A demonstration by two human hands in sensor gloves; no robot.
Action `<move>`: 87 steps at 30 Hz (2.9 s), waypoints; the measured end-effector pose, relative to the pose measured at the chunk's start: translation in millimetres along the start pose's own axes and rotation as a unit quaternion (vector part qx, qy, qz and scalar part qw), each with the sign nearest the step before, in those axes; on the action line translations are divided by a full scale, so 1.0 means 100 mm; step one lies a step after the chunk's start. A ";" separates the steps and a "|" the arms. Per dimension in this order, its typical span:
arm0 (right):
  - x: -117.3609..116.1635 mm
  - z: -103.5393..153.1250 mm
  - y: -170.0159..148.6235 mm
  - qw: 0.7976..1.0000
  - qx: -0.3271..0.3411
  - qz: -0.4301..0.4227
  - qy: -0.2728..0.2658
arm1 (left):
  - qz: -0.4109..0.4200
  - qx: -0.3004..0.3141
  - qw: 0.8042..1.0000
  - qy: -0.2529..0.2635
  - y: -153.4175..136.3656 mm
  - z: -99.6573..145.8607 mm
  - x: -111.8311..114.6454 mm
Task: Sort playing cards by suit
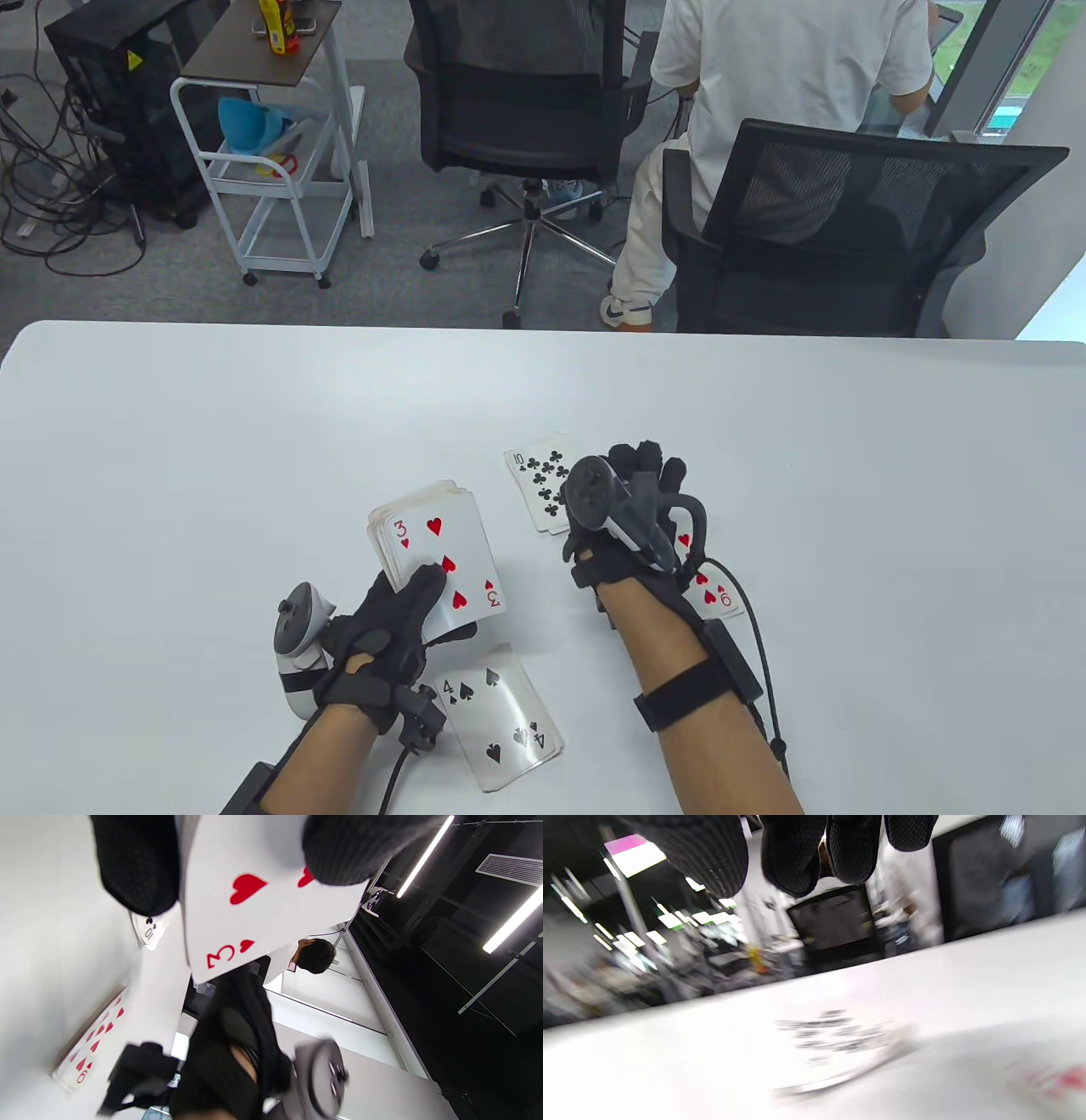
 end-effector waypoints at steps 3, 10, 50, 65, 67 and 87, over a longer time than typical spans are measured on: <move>0.02 0.31 0.08 0.991 0.050 -0.121 -0.011 | 0.002 -0.007 1.000 0.000 -0.03 -0.02 0.00; -0.32 0.64 0.27 0.980 0.116 -0.162 -0.027 | -0.011 -0.021 1.000 -0.006 -0.08 -0.01 0.03; -0.22 0.76 -0.07 0.979 0.068 -0.155 -0.116 | -0.008 -0.041 0.999 -0.018 -0.22 -0.01 0.13; 0.19 0.51 -1.41 0.976 -0.219 -0.018 0.002 | 0.006 -0.035 0.999 -0.026 -0.22 -0.03 0.19; 0.09 0.48 -1.46 0.969 -0.243 0.009 0.035 | 0.006 -0.035 0.999 -0.026 -0.22 -0.03 0.19; 0.01 0.53 -0.83 0.993 -0.095 0.029 -0.063 | 0.004 -0.033 0.999 -0.025 -0.20 -0.02 0.15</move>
Point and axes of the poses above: the tracker on the back of each hand, its own y axis roughly to the thumb side, its own z axis roughly from the fingertips to the wrist, x = y × z, the point moved 1 cm from there along -z, roughly from the wrist to the fingertips, and after that the axes turned 3 degrees about z, right-handed, at the moved point
